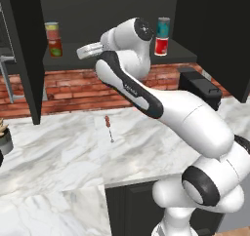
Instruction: Stack two cans on top of the other two cans in the cabinet.
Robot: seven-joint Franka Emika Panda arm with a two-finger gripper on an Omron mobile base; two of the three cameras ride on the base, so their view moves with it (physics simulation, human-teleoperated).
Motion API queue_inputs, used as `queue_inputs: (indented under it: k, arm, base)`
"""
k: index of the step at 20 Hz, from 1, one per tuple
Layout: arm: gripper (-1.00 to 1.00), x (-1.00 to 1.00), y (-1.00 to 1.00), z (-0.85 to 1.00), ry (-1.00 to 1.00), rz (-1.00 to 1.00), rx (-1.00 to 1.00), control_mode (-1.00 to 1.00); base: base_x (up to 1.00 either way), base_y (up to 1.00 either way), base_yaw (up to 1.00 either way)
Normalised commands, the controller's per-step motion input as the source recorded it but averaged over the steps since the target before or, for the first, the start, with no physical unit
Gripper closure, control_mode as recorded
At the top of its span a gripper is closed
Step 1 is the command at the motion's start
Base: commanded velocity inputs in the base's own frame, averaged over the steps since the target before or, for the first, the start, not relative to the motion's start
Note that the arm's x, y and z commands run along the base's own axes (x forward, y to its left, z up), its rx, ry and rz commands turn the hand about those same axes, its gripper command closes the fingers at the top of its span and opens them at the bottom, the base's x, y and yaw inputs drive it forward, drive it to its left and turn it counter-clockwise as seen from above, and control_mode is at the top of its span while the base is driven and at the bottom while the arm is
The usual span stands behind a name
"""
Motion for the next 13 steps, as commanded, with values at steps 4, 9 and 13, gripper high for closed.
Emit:
queue_inputs:
  k: [4,9,13]
  arm:
    - [-1.0,-0.79,-0.34,-0.13,0.04,-0.16,0.0,-1.0]
    - [-1.0,-0.77,-0.4,-0.19,0.01,-0.15,0.0,-1.0]
    - [-1.0,-0.73,-0.58,-0.24,0.0,-0.08,0.01,-1.0]
  base:
    - [0.0,0.0,0.0]
    - [0.0,0.0,0.0]
    - [0.0,0.0,0.0]
